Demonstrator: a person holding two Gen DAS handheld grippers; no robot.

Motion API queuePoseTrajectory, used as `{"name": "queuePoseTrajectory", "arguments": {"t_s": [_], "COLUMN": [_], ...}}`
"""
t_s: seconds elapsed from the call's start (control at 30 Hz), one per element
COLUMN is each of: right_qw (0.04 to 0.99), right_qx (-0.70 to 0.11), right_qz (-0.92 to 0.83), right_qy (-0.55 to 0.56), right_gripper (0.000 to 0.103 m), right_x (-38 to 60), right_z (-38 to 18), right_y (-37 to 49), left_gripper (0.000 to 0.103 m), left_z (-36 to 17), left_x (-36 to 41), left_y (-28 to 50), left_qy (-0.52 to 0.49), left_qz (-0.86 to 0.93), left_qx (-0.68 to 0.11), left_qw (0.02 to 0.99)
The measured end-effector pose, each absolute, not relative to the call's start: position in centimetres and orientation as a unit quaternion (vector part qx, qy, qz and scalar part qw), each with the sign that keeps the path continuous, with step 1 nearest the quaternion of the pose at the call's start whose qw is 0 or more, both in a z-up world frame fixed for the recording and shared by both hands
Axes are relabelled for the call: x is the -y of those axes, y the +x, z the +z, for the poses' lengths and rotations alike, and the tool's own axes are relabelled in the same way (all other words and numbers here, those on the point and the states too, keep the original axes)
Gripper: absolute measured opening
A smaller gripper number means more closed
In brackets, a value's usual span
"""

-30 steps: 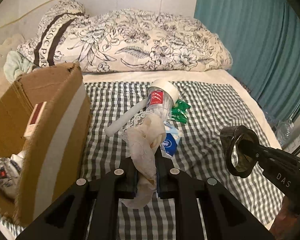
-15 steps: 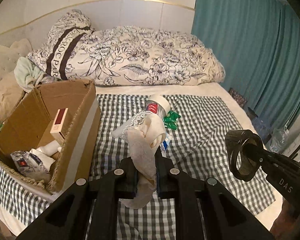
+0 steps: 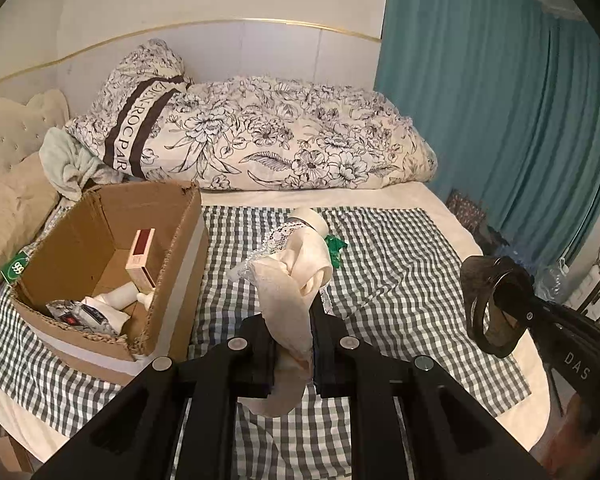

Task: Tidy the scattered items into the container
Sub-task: 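Carry the lace cloth and black ring over the cardboard box with both tools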

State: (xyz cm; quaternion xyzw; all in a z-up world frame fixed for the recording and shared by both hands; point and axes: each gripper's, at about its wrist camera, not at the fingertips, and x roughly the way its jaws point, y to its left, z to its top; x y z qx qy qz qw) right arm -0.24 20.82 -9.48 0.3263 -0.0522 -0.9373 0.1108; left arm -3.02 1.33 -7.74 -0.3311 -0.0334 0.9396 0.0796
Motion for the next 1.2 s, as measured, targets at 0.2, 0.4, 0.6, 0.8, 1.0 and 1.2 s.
{"name": "queuePoseTrajectory", "arguments": {"t_s": [0.2, 0.4, 0.6, 0.8, 1.0, 1.2], "right_qw": [0.113, 0.115, 0.122, 0.136, 0.165, 0.197], "right_qx": [0.049, 0.041, 0.034, 0.020, 0.008, 0.006], "right_qz": [-0.940, -0.944, -0.946, -0.945, -0.942, -0.935], "right_qy": [0.317, 0.307, 0.299, 0.296, 0.292, 0.293], "right_gripper": [0.008, 0.008, 0.008, 0.008, 0.008, 0.008], "right_x": [-20.4, -19.5, -18.2, -15.9, -12.5, -9.6], "right_z": [-8.6, -7.6, -6.7, -6.3, -5.7, -5.5], "right_y": [0.7, 1.2, 1.5, 0.9, -0.1, -1.0], "left_gripper": [0.013, 0.013, 0.013, 0.013, 0.013, 0.013], "left_z": [-6.8, -5.9, -5.5, -5.0, -4.3, -3.8], "left_x": [-0.6, 0.7, 2.4, 4.7, 7.5, 10.7], "left_y": [-2.2, -1.8, -1.7, -1.8, -2.3, -2.6], "left_qy": [-0.324, -0.319, -0.316, -0.313, -0.307, -0.304], "left_qz": [0.942, 0.944, 0.946, 0.947, 0.950, 0.952], "left_qx": [0.034, 0.037, 0.040, 0.045, 0.045, 0.042], "left_qw": [0.077, 0.078, 0.068, 0.051, 0.027, -0.004]}}
